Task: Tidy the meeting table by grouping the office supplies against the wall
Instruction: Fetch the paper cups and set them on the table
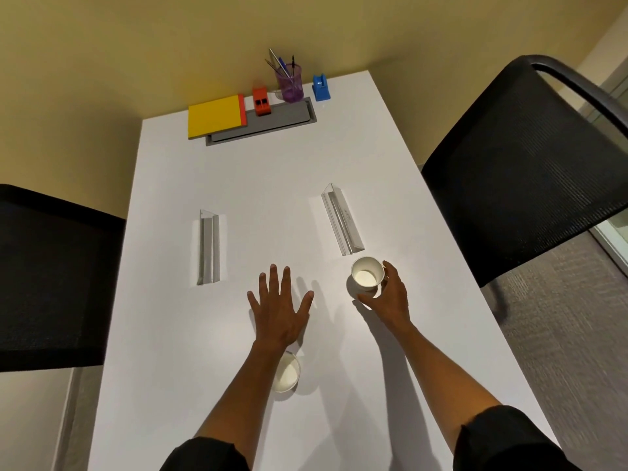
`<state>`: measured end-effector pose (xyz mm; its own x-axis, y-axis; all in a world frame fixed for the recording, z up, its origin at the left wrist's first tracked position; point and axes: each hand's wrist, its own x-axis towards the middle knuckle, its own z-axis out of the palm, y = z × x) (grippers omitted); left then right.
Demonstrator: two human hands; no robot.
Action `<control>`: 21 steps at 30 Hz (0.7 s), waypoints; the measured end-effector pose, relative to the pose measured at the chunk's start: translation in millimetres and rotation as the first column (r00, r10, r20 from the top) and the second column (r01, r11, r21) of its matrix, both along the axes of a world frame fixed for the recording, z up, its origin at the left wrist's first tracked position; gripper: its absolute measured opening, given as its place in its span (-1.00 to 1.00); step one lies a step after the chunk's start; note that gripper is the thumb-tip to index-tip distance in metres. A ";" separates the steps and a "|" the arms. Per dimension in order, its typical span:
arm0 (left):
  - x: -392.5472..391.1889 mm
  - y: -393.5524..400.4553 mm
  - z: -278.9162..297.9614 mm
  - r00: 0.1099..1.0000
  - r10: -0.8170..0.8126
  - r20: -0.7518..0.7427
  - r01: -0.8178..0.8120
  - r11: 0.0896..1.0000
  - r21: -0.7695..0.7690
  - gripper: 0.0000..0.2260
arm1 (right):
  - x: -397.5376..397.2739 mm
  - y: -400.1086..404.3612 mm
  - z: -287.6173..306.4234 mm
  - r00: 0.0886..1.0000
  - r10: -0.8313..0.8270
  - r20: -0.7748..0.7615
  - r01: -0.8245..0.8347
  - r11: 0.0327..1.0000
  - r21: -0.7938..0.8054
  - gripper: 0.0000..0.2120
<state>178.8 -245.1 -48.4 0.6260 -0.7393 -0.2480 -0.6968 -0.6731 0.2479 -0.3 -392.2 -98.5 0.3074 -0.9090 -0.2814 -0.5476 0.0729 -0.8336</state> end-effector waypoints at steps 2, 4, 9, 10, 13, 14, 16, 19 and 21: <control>-2.4 7.1 3.8 1.000 0.003 -0.003 -0.003 1.000 -0.015 -0.33 | -5.4 10.3 -0.6 1.000 -0.007 -0.030 0.007 1.000 0.017 0.00; -5.5 16.1 8.0 1.000 0.013 -0.018 -0.013 0.999 -0.032 -0.33 | -11.0 23.9 -0.7 0.998 -0.029 -0.054 0.030 0.999 0.021 0.04; -8.9 50.7 18.5 1.000 0.015 -0.009 -0.016 0.998 -0.058 -0.34 | -24.5 71.4 0.1 0.991 -0.059 -0.120 0.062 0.998 0.024 -0.04; -7.8 59.3 19.4 1.000 0.013 -0.007 -0.014 0.998 -0.053 -0.34 | -26.3 84.3 -0.2 0.990 -0.034 -0.137 0.038 0.999 0.026 -0.07; -1.8 82.2 19.2 1.000 0.011 -0.024 -0.012 0.999 -0.034 -0.33 | -27.7 120.5 -3.7 0.978 0.077 -0.196 -0.073 0.997 0.027 -0.13; 0.5 92.1 18.7 0.999 0.006 -0.033 -0.007 0.999 -0.032 -0.34 | -25.7 133.2 -3.3 0.973 0.107 -0.207 -0.104 0.994 0.025 -0.14; 4.9 113.0 17.3 0.999 -0.009 -0.035 0.008 0.999 -0.032 -0.34 | -17.9 155.7 -1.3 0.965 0.144 -0.218 -0.144 0.989 0.018 -0.14; 15.4 144.9 13.1 0.999 -0.041 -0.025 0.041 0.999 -0.029 -0.35 | -2.4 186.7 1.0 0.963 0.176 -0.204 -0.169 0.984 0.055 -0.07; 24.7 164.4 10.0 0.997 -0.074 -0.016 0.073 0.997 -0.032 -0.35 | 7.2 205.9 2.5 0.958 0.196 -0.211 -0.186 0.980 0.066 -0.04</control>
